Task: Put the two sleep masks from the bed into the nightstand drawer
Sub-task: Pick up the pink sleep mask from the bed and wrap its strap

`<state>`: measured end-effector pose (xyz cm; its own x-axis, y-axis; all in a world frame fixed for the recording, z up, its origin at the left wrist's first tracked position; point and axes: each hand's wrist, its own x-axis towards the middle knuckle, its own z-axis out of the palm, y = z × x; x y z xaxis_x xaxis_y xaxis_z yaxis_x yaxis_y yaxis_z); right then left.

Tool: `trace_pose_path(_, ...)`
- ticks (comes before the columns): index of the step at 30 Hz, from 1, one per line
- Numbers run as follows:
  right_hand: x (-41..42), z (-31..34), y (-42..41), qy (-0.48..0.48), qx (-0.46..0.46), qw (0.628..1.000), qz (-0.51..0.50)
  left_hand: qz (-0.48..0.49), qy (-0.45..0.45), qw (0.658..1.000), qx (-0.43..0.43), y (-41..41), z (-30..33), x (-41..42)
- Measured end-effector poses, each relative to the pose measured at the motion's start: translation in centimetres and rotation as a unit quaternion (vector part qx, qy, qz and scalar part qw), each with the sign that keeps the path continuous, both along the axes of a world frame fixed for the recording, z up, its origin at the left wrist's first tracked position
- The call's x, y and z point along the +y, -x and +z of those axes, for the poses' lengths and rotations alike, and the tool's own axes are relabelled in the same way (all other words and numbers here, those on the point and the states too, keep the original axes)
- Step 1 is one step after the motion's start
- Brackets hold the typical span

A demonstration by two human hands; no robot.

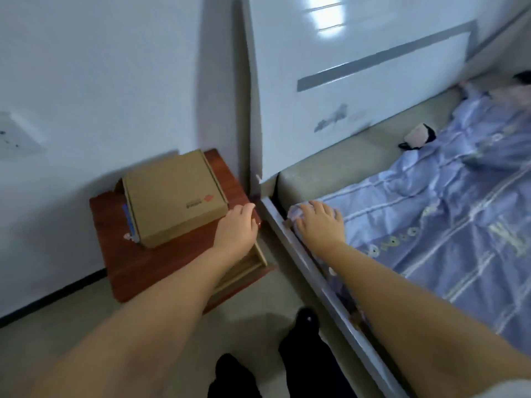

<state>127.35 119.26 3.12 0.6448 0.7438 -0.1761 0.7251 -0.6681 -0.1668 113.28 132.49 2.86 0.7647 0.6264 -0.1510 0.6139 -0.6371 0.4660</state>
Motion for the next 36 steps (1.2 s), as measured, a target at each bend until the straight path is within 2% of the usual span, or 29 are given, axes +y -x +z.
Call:
trace_pose_path(8,-11.2,0.3,-18.5,0.01,-0.005,0.988,-0.154,-0.176,-0.055,0.981,0.056,-21.5,0.8,-6.1)
trace_pose_path(13,-15.5,-2.5,-30.4,0.02,0.024,0.979,-0.203,-0.22,0.007,0.974,0.056,-36.1,-2.3,-10.4)
trace_pose_path(19,-17.3,-11.4,-42.7,0.047,0.056,0.974,-0.214,-0.291,0.006,0.953,0.081,-51.6,-8.7,-14.2)
trace_pose_path(24,-18.0,-21.3,-46.8,0.028,0.116,0.969,-0.218,-0.311,-0.012,0.945,0.096,-61.2,-14.8,-14.8)
trace_pose_path(27,-19.1,-25.4,-46.2,-0.046,0.067,0.976,-0.202,-0.255,0.002,0.964,0.068,-66.0,-18.1,-15.4)
trace_pose_path(30,-19.4,-27.2,-45.9,-0.134,0.005,0.967,-0.219,-0.14,0.022,0.99,0.013,-70.5,-21.1,-16.2)
trace_pose_path(33,-19.3,-27.9,-46.1,-0.17,-0.023,0.96,-0.221,-0.044,0.028,0.999,-0.01,-74.1,-23.1,-17.2)
trace_pose_path(36,-19.3,-27.9,-46.3,-0.173,-0.034,0.96,-0.216,0.039,0.029,0.999,0.014,-77.2,-24.0,-17.4)
